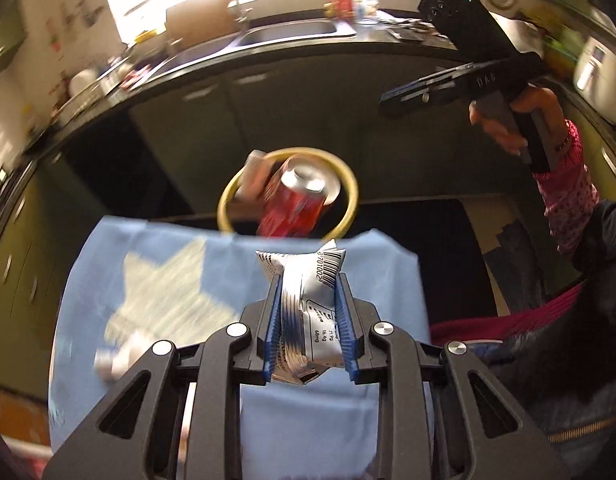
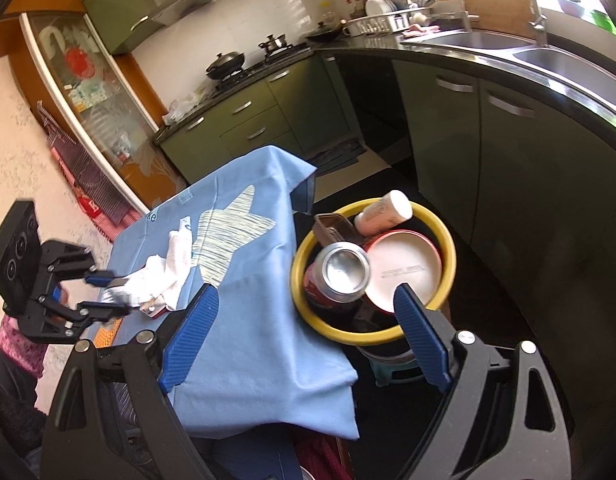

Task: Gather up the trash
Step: 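Carry the foil wrapper over the bin and open the left tool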

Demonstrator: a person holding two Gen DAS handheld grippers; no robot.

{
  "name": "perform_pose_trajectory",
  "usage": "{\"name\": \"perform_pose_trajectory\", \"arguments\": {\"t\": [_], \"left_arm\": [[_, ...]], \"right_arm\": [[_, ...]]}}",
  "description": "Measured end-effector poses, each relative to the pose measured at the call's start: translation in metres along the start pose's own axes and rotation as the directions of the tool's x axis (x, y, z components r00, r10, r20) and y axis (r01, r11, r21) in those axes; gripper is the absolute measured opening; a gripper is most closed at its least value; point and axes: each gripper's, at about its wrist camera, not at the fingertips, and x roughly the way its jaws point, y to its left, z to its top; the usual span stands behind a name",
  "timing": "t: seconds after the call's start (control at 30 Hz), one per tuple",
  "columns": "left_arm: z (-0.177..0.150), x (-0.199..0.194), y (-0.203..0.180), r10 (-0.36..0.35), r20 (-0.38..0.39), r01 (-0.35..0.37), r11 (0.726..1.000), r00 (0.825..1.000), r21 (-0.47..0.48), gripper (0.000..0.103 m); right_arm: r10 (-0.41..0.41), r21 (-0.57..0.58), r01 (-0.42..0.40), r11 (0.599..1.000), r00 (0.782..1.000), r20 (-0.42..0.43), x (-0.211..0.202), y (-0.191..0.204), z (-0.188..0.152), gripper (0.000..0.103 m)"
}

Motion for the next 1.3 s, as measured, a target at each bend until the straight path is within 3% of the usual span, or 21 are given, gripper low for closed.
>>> {"name": "perform_pose_trajectory", "arguments": {"t": [0.2,0.4,0.57,0.7,0.9,0.97,1.13,1.3], "left_arm": [[0.087,0.075,-0.017,-0.083,-0.009,0.083,0.994,0.997,0.073,0.026],[0.121,0.143,-0.031,-0.169,-0.064,0.173,0.983,0.983,0.058,0.026],[0.147,0.185,-0.031,-0.132,-0.091,0.136,0.99,0.987,0.04,0.026],[0.166,0.222,-0.025,-0.056,-0.163,0.061,0.998,0.985,0.027,0.026],[0.176,0.261,-0.016,0.031,-0.291,-0.035,0.999,0.956,-0.01,0.032],[0.175,0.265,-0.014,0.04,-0.306,-0.048,0.999,0.951,-0.019,0.034],[0.177,0.274,-0.013,0.046,-0.322,-0.068,0.996,0.946,-0.058,0.051],[0.172,0.269,-0.008,0.046,-0.307,-0.078,0.993,0.951,-0.093,0.054]], "right_arm": [[-0.043,0.062,0.04,0.997,0.998,0.047,-0.026,-0.029,-0.007,0.084],[-0.082,0.134,0.073,0.988,0.995,0.063,-0.04,-0.059,-0.018,0.085],[-0.079,0.163,0.068,0.984,0.995,0.063,-0.039,-0.072,-0.022,0.085],[-0.078,0.173,0.064,0.983,0.994,0.075,-0.041,-0.076,-0.023,0.085],[-0.087,0.184,0.071,0.98,0.993,0.08,-0.046,-0.081,-0.025,0.085],[-0.087,0.189,0.07,0.979,0.993,0.08,-0.047,-0.083,-0.026,0.085],[-0.085,0.198,0.066,0.978,0.992,0.088,-0.05,-0.085,-0.029,0.085],[-0.087,0.205,0.065,0.977,0.991,0.1,-0.055,-0.085,-0.031,0.085]]}}
